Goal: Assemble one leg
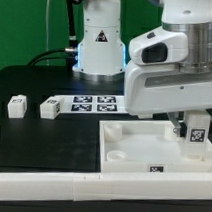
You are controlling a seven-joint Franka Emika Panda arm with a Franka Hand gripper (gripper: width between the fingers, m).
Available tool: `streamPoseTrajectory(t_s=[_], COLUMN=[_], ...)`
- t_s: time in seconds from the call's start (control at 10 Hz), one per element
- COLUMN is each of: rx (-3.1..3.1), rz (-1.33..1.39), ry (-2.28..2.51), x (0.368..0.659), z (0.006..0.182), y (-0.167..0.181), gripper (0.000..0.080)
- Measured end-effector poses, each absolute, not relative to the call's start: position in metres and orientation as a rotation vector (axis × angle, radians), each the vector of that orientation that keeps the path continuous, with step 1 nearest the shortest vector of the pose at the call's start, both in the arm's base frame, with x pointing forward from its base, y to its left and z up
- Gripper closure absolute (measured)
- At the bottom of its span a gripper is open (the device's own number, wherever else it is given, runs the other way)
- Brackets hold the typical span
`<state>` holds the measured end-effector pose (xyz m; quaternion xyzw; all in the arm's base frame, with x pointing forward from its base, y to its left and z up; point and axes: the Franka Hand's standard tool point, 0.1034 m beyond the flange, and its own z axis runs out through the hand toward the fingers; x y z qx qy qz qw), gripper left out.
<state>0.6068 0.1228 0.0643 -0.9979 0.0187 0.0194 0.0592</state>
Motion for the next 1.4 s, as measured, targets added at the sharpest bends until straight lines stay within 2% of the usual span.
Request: streamPoseTrajectory(t_s=[0.4,1.0,1.4], rx=[-3.025,-2.740,-2.461], rz=[0.063,0.128,0.155], ry=[0.122,1.360,1.829], x=[0.6071,0.6058,0.6059], z=[0.0634,0.0613,0.0603], y=[0.1176,0.1205,0.1230], gripper=[0.0518,0.0524,0.0524])
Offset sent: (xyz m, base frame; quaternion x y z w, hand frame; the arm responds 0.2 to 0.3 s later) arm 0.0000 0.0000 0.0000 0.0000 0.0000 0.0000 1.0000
